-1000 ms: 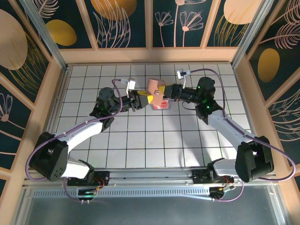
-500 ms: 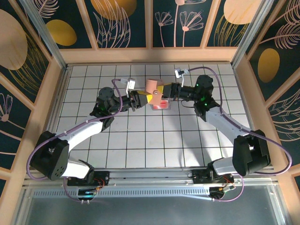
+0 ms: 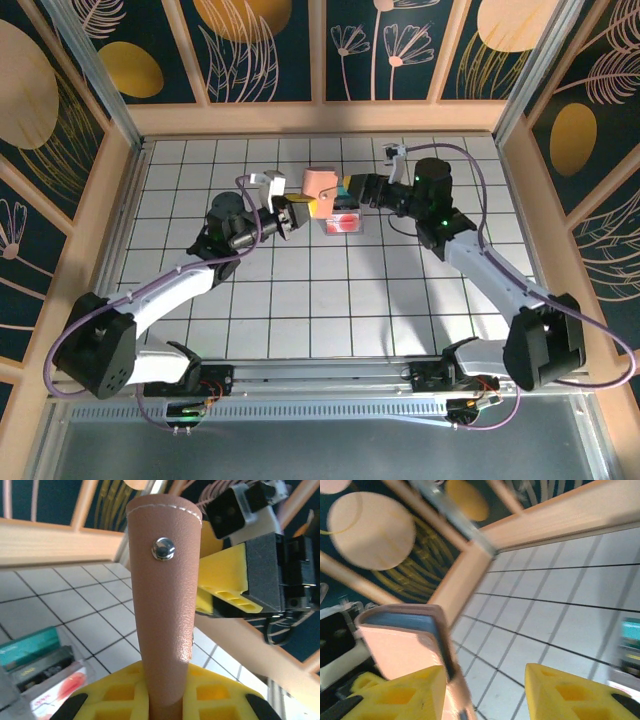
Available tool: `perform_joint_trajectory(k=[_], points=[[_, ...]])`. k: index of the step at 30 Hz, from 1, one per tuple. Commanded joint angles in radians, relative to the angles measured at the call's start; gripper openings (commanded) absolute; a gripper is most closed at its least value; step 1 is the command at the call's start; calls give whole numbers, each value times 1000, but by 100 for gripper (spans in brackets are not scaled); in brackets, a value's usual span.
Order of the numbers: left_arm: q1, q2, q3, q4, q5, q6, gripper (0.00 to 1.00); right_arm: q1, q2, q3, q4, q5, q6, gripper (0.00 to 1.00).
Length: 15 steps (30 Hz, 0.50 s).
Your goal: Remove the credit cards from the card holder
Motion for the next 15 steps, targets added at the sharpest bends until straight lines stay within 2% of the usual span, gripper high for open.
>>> perform_joint_trajectory(k=[1, 5, 11, 15], points=[[-14, -46, -21, -13, -152, 85, 0, 30, -51, 52, -177, 306, -40, 45], [-19, -32, -9, -56, -200, 110, 0, 92, -56, 90, -278, 441, -33, 40], [-18, 0, 1, -18, -218, 109, 0, 218, -25, 172, -413, 596, -15, 36], [-18, 26, 22, -16, -225, 106, 0, 295, 22, 228, -465, 655, -13, 35]])
